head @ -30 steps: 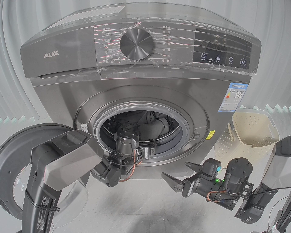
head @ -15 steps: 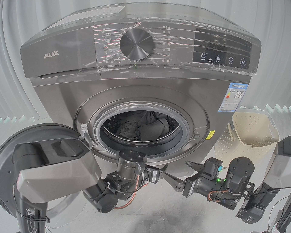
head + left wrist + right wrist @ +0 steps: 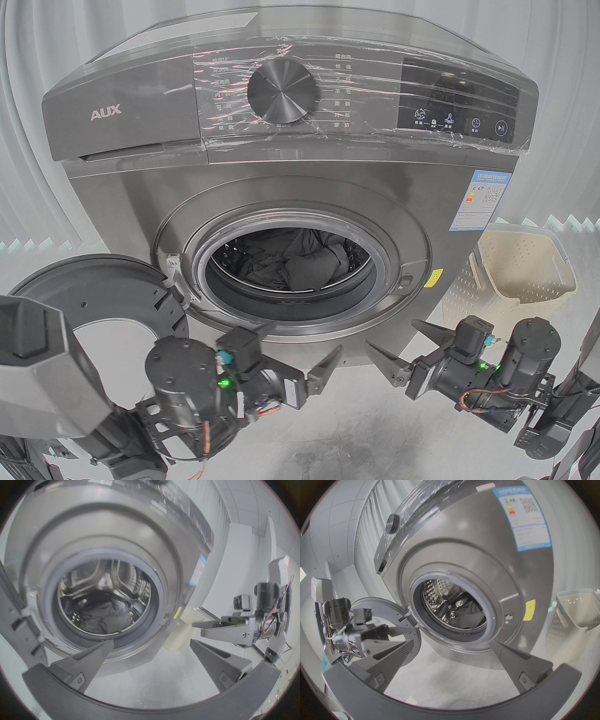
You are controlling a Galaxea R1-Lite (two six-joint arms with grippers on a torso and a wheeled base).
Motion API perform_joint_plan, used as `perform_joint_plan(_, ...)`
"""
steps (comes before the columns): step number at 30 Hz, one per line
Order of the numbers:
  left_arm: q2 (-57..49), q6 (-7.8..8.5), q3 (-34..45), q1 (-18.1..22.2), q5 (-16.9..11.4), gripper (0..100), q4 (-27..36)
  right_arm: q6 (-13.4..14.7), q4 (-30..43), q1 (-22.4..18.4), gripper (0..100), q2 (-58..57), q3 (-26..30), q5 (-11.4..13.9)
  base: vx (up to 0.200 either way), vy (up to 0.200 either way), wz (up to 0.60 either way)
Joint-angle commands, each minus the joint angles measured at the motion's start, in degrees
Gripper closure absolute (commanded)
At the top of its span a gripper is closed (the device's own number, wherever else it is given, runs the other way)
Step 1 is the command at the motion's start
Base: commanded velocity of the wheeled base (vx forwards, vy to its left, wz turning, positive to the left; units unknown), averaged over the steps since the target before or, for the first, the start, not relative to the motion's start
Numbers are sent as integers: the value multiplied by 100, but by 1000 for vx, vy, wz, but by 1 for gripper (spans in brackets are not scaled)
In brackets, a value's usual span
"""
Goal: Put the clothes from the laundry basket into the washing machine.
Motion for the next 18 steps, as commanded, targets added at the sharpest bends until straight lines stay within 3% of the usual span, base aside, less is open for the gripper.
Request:
perform_joint_plan(1, -1003, 17, 1068, 341, 314, 0, -553, -76, 3, -316, 0, -784, 614, -146, 0, 0, 0)
perform_joint_plan(6, -1469, 17, 1542, 578, 287, 0, -544, -138, 12, -711, 0, -968, 957, -138, 0, 0, 0)
perform_joint_plan(9, -1627, 43, 1674, 666, 296, 0, -544, -243, 3, -738, 0, -1074, 1106, -138, 0, 0, 0)
perform_joint_plan(12, -1873, 201, 1955, 666, 314, 0, -553, -269, 91, -738, 0, -1232, 1220, -164, -200, 0, 0)
perform_joint_plan(15, -2040, 245, 2052, 666, 322, 0, -544, -287, 126, -738, 0, -1372, 1220, -217, -200, 0, 0)
perform_joint_plan(16, -2268, 324, 2131, 728, 331, 0, -544, -357, 266, -738, 0, -1539, 1220, -393, -200, 0, 0)
perform_joint_plan(18, -2550, 456, 2175, 1009, 261, 0, -526, -480, 688, -747, 0, -1909, 1220, -463, -200, 0, 0)
